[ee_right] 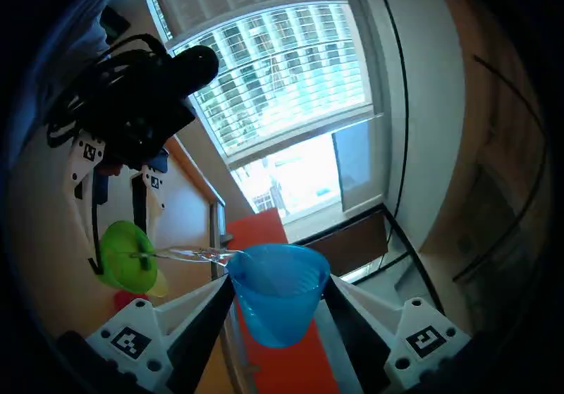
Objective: Pour water
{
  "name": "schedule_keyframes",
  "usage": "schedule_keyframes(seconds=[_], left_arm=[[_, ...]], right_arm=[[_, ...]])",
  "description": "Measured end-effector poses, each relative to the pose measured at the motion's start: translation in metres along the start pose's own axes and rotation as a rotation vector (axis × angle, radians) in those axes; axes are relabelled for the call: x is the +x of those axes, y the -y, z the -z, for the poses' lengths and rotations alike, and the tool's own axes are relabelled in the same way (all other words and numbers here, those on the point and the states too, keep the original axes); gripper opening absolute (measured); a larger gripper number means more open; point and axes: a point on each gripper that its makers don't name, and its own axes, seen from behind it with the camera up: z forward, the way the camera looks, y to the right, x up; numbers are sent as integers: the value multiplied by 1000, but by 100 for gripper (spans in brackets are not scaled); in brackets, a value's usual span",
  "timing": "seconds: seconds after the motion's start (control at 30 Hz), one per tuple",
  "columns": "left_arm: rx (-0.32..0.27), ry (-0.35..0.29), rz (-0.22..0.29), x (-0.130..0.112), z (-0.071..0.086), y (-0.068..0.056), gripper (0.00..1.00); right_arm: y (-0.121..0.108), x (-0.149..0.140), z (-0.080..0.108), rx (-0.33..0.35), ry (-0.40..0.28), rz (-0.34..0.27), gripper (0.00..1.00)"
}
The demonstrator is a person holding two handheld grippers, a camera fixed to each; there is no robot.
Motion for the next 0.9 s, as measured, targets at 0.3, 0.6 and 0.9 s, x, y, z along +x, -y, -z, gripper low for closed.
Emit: schedule_keyframes(seconds=[0.3, 0.6, 0.9], left_arm=[[2, 3, -2, -2, -2, 1, 86], [5, 5, -3, -3, -4, 3, 86], [6, 2, -5, 0, -2, 3, 86]], right_arm=[[-4, 0, -1, -14, 2, 42, 90], [-12, -1, 0, -30, 2, 77, 90], [-19, 2, -1, -43, 3, 119, 90]])
